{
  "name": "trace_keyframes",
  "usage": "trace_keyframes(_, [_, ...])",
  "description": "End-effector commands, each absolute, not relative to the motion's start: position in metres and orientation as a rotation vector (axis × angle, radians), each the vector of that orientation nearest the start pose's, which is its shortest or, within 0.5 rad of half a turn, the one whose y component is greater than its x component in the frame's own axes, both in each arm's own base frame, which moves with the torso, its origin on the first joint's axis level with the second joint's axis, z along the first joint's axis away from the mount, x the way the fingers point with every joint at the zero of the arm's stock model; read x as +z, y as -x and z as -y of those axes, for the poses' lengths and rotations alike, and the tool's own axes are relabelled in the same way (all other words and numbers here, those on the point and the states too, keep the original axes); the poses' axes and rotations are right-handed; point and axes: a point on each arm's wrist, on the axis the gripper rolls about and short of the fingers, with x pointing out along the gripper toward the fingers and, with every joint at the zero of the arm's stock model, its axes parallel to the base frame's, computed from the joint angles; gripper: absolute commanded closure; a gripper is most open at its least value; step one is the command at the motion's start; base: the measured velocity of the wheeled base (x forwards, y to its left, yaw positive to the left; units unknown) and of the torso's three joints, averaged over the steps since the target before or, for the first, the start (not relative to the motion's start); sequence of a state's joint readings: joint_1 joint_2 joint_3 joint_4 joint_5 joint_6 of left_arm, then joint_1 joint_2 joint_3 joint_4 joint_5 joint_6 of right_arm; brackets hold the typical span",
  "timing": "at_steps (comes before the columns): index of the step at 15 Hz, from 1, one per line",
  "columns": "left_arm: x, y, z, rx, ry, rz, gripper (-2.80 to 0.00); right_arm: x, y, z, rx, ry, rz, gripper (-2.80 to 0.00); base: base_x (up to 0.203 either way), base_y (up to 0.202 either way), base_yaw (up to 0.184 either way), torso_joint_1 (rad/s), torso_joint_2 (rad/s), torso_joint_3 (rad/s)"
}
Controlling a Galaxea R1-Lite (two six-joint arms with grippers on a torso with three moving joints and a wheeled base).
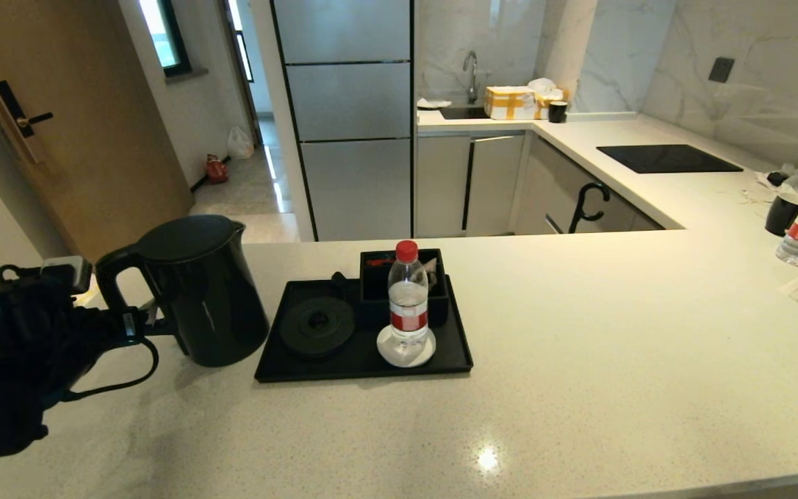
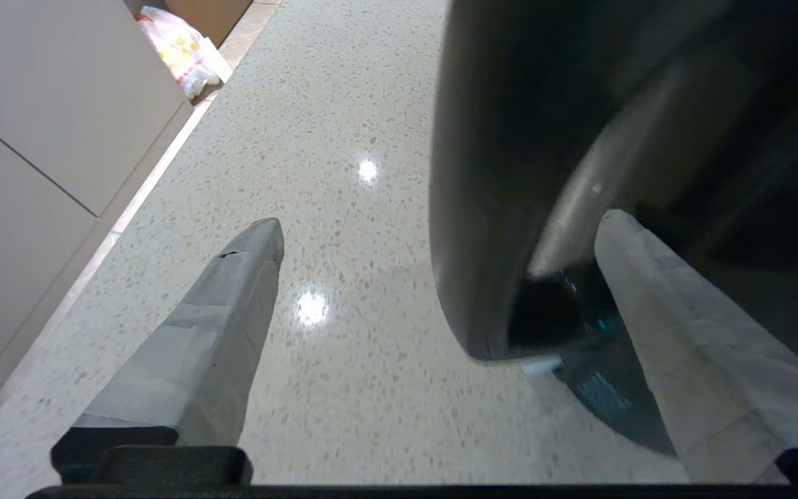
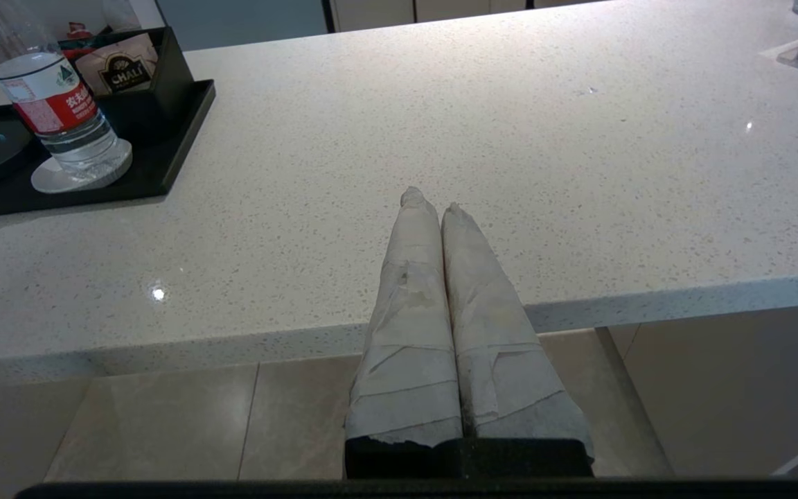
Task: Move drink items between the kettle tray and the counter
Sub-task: Place it on the left, then pick up the bottled water
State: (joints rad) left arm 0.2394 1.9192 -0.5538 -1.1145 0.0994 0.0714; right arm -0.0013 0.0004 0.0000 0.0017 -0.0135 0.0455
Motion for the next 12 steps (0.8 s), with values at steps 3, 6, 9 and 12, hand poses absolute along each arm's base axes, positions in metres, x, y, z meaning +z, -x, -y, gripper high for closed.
trace_keyframes(3, [0.116,-0.284,-0.069,0.316,-0.091,-0.231,-2.8,0.075,0.023,0.0,-0.015,-0.046,-0.003,0.0,0.0,0.0,0.0,0.0,0.0,0.0])
trace_keyframes(6, [0.125,-0.266,-0.055,0.282,-0.114,-0.217,-2.8,0.075,0.023,0.0,-0.015,-0.046,-0.003,0.0,0.0,0.0,0.0,0.0,0.0,0.0])
trace_keyframes(9, [0.13,-0.244,-0.04,0.24,-0.129,-0.209,-2.8,0.075,0.023,0.0,-0.015,-0.046,-0.003,0.0,0.0,0.0,0.0,0.0,0.0,0.0])
trace_keyframes(12, [0.137,-0.214,-0.028,0.211,-0.146,-0.19,-2.8,0.075,0.023,0.0,-0.015,-0.046,-0.003,0.0,0.0,0.0,0.0,0.0,0.0,0.0])
